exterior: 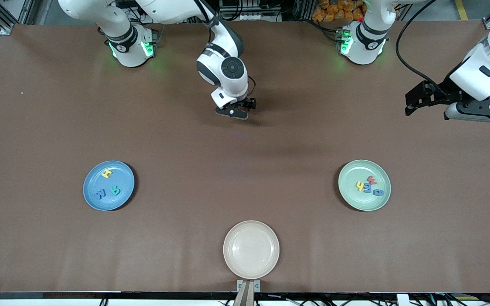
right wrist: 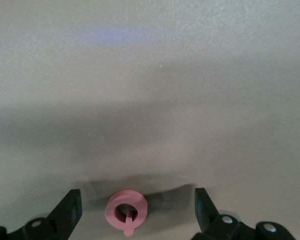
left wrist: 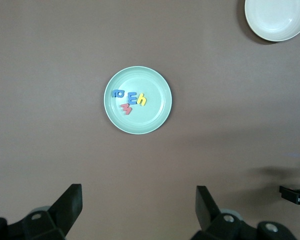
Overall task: Sort uppercase to blue plate, lowercase to green plate
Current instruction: 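Reach the right gripper to the pink Q and grasp it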
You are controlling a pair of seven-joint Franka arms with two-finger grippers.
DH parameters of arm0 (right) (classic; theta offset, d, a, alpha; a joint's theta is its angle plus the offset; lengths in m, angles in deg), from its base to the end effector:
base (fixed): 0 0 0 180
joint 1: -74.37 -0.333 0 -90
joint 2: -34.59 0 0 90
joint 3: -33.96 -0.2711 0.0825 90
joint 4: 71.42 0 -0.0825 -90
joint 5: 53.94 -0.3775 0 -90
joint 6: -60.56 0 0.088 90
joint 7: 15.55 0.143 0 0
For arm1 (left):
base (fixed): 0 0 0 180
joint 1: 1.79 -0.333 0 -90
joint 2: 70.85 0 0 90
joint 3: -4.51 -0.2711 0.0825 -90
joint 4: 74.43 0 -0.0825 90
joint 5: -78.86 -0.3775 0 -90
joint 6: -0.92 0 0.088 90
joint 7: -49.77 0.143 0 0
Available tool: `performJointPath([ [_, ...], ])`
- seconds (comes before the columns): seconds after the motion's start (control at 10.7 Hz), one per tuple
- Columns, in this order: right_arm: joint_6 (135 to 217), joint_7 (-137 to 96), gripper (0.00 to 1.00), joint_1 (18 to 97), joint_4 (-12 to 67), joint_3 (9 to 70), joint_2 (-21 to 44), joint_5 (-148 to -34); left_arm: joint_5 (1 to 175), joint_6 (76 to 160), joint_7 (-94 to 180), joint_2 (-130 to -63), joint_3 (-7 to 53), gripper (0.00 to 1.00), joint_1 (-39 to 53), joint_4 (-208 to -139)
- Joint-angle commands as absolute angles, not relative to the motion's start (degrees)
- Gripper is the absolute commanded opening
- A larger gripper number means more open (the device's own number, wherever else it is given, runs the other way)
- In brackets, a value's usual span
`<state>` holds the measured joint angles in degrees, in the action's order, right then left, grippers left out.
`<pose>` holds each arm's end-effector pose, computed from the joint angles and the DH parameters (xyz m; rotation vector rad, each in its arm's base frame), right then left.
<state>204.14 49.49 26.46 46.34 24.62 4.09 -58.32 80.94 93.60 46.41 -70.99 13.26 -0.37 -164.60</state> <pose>0.2937 0.4712 0.1015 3.1079 -0.3407 -0.2314 0.5453 -0.1029 0.5452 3.0944 -0.1826 0.0570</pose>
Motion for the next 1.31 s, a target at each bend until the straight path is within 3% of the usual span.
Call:
performJointPath([
  [0.0, 206.19, 52.12, 1.00, 25.77, 47.06, 24.47, 3.48, -57.37, 81.76, 93.20, 46.52, -70.41, 13.48, 1.00, -0.82, -164.87],
  [0.47, 206.02, 52.21, 1.00, 25.42, 47.06, 24.38, 3.56, -57.37, 81.67, 93.38, 46.61, -70.50, 13.39, 1.00, -1.00, -164.78],
  [0.56, 206.02, 52.21, 0.81, 25.42, 47.06, 24.38, 3.65, -57.37, 81.67, 93.38, 46.52, -70.50, 13.39, 1.00, -0.91, -164.78],
  [0.66, 205.93, 52.56, 0.28, 25.42, 47.06, 24.38, 3.74, -57.37, 81.76, 93.38, 46.52, -70.67, 13.48, 1.00, -0.91, -164.78],
  [0.75, 205.93, 53.26, 0.00, 25.42, 47.06, 24.38, 3.83, -57.37, 81.67, 93.38, 46.52, -70.59, 13.39, 1.00, -0.83, -164.86],
  [1.22, 205.40, 53.09, 0.00, 25.42, 47.23, 24.12, 4.18, -55.61, 81.76, 93.38, 46.52, -70.59, 13.48, 1.00, -0.74, -164.78],
])
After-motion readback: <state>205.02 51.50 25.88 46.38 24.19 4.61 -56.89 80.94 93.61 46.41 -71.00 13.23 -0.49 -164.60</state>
